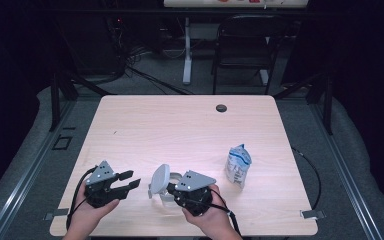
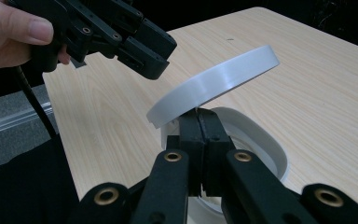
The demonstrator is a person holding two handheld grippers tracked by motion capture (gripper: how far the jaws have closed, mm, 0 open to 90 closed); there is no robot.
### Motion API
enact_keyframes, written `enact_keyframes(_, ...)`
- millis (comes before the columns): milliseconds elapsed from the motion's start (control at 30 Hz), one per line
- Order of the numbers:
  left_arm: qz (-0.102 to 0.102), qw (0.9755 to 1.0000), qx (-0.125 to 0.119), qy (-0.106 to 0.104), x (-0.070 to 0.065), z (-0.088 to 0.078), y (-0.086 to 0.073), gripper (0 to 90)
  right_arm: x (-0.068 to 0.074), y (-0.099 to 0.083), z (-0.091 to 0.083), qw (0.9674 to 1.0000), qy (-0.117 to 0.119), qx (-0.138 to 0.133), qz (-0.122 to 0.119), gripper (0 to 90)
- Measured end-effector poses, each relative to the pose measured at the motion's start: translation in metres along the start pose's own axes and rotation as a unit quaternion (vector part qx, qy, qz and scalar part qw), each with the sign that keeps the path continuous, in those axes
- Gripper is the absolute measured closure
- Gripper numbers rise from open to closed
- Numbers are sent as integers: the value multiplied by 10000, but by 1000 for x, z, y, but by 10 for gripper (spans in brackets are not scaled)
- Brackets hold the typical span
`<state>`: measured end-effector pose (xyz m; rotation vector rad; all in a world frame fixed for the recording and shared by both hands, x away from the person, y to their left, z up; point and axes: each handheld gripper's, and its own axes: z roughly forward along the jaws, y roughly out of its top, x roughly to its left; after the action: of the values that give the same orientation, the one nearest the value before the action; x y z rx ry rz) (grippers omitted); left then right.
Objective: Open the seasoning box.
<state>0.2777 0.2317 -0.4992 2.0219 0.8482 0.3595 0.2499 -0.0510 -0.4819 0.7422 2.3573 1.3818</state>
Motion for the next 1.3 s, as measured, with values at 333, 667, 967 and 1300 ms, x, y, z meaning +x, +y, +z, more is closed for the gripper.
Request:
enact_keyframes(333,-11,10000,6,11,1,0,-1,578,4,3,2,10000,59,-54,-33,891)
enact_keyframes(667,-38,10000,-20,30,2,-2,-1,578,7,4,4,9999,108,-25,-80,890)
enact_keyframes(967,-58,10000,-41,49,4,-4,-1,577,10,6,4,9998,140,-70,-108,889)
enact_keyframes(1300,-49,10000,-21,66,3,-4,-1,578,14,8,5,9997,171,-76,-163,886)
